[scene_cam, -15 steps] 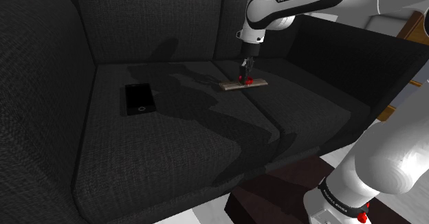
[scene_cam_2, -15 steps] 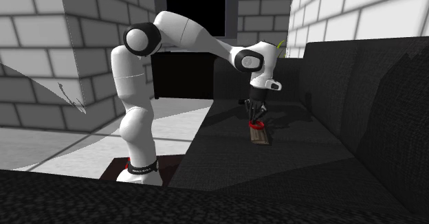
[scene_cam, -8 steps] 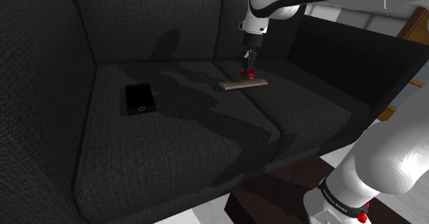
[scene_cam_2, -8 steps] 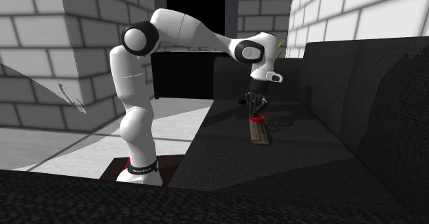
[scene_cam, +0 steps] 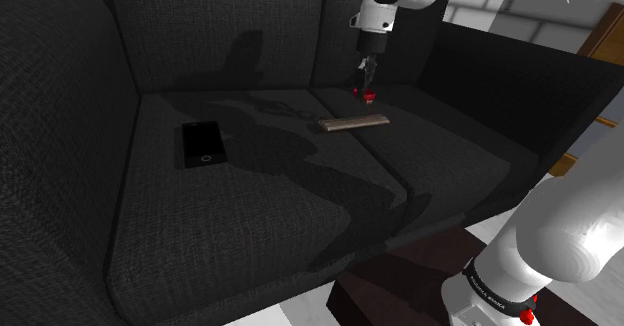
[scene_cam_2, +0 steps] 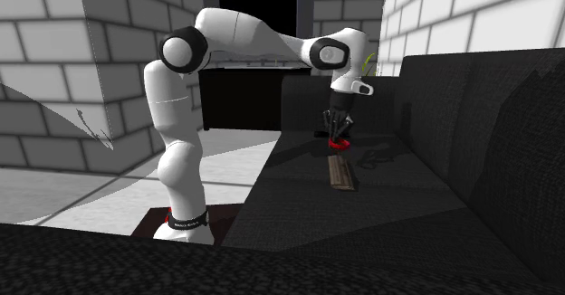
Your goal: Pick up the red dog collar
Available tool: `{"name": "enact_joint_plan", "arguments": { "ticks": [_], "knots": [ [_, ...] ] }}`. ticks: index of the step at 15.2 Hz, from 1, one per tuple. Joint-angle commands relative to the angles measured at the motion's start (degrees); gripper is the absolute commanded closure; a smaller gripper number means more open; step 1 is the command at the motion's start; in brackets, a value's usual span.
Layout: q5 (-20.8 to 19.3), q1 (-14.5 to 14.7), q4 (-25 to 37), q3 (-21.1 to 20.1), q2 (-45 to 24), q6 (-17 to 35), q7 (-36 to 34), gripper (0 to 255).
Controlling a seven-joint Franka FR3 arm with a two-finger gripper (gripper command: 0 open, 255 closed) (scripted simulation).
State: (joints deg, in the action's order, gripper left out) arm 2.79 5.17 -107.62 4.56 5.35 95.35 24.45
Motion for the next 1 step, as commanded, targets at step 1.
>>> {"name": "enact_joint_plan", "arguments": {
  "ticks": [1],
  "knots": [
    [0.00, 0.01, 0.47, -0.01, -0.03, -0.48, -0.04, 255]
  ]
}}
